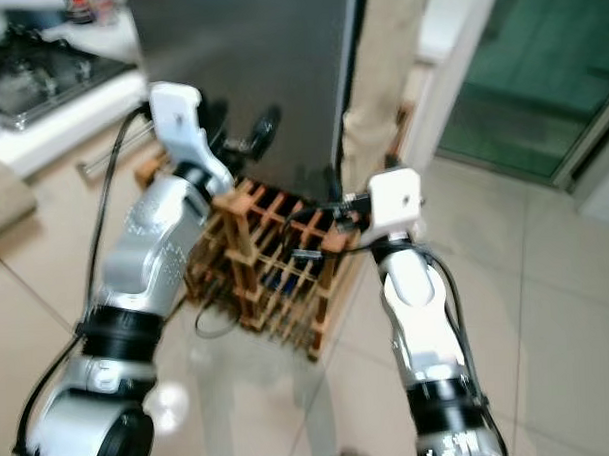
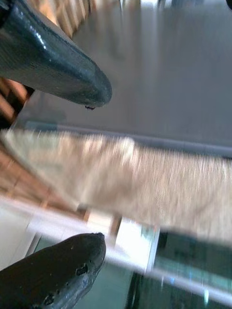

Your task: Restocking fridge

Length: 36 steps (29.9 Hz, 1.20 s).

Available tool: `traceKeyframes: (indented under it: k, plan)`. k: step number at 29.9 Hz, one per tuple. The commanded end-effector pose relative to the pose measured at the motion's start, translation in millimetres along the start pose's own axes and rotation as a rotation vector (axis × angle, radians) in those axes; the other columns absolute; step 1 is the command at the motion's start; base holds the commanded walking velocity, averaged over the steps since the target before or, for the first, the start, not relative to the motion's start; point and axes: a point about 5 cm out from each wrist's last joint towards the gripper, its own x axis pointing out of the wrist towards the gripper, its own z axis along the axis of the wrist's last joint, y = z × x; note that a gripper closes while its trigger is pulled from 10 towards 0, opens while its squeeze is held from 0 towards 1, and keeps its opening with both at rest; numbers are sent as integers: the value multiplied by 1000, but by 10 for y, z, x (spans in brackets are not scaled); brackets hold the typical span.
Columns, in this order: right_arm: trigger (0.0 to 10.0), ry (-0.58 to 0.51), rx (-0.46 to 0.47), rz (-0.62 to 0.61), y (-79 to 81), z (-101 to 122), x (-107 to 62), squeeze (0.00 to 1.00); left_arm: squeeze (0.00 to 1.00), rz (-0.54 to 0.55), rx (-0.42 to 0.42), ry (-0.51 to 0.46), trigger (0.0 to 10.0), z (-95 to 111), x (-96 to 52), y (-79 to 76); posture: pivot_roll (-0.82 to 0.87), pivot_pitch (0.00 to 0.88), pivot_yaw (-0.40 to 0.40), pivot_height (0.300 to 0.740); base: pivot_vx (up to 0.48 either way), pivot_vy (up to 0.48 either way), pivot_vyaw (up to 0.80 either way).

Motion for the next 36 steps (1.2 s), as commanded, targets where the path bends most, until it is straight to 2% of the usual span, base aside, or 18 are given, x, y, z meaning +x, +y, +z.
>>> traceKeyframes:
  k: [1,4,8,12,15,17,25,36]
  plan:
    - [10000,-28,10,8,24,76,40,0,0,29,4,-4,10000,18,-7,52,-89,0,-25,727,0,0,-763]
    - [10000,-12,9,47,73,31,-35,0,0,35,-3,4,10000,-25,-28,11,-82,0,-35,727,0,0,-700]
    - [10000,1,11,51,105,-12,-95,0,0,49,-29,0,10000,-29,-37,-4,-101,3,-2,727,0,0,-100]
    - [10000,-29,9,45,145,40,-68,0,0,10,1,-2,10000,-23,-17,-10,-129,0,13,727,0,0,0]
    - [10000,-31,11,17,78,44,-7,0,0,4,4,15,10000,-76,22,-38,-123,0,5,727,0,0,0]
    - [10000,-42,-21,48,51,74,35,0,0,6,-8,-10,10000,-40,43,-88,-119,0,3,727,0,0,0]
    - [10000,-35,-3,55,117,43,71,0,0,8,21,-28,10000,8,67,-32,-97,0,2,727,450,0,0]
    - [10000,-43,4,43,122,28,123,0,0,-15,38,-63,10000,93,103,-3,-86,0,24,727,453,0,0]
